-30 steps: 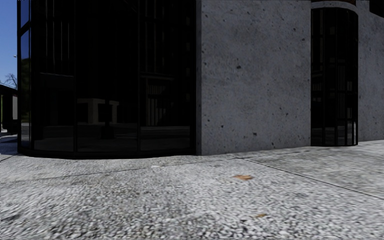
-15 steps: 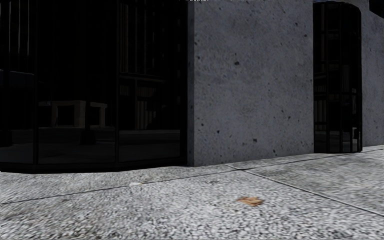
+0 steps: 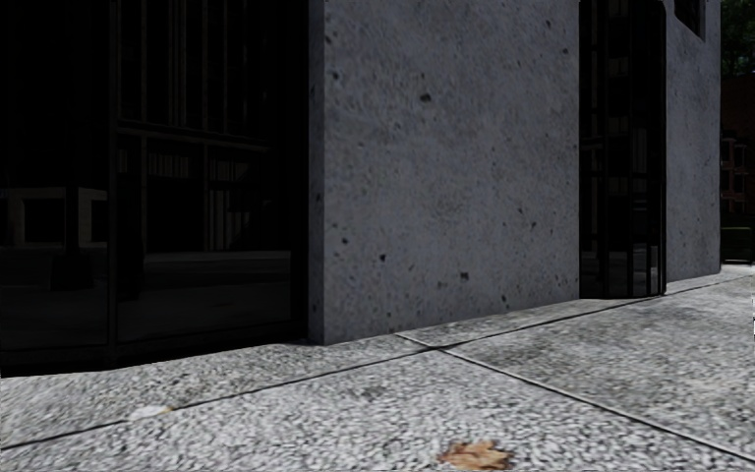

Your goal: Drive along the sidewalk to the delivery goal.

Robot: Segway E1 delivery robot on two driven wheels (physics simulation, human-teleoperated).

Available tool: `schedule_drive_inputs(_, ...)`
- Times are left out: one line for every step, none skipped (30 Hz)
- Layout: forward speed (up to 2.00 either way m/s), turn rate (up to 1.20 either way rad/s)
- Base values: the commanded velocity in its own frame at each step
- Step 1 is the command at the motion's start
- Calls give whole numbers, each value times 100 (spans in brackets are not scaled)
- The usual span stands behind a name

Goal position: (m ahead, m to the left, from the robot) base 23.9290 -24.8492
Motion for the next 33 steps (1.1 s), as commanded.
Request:
schedule_drive_inputs(134,-54)
schedule_drive_inputs(134,-54)
schedule_drive_inputs(134,-54)
schedule_drive_inputs(134,-54)
schedule_drive_inputs(200,-54)
schedule_drive_inputs(200,-54)
schedule_drive_inputs(200,-54)
schedule_drive_inputs(200,-54)
schedule_drive_inputs(200,-54)
schedule_drive_inputs(200,-55)
schedule_drive_inputs(200,-55)
schedule_drive_inputs(200,-55)
schedule_drive_inputs(200,-55)
schedule_drive_inputs(200,-55)
schedule_drive_inputs(200,-55)
schedule_drive_inputs(200,-55)
schedule_drive_inputs(200,-55)
schedule_drive_inputs(200,-55)
schedule_drive_inputs(200,-55)
schedule_drive_inputs(200,-55)
schedule_drive_inputs(200,-55)
schedule_drive_inputs(200,-55)
schedule_drive_inputs(200,-55)
schedule_drive_inputs(200,-55)
schedule_drive_inputs(200,-55)
schedule_drive_inputs(200,-56)
schedule_drive_inputs(200,-56)
schedule_drive_inputs(200,-59)
schedule_drive_inputs(200,-60)
schedule_drive_inputs(200,-62)
schedule_drive_inputs(200,-63)
schedule_drive_inputs(200,-63)
schedule_drive_inputs(200,-63)
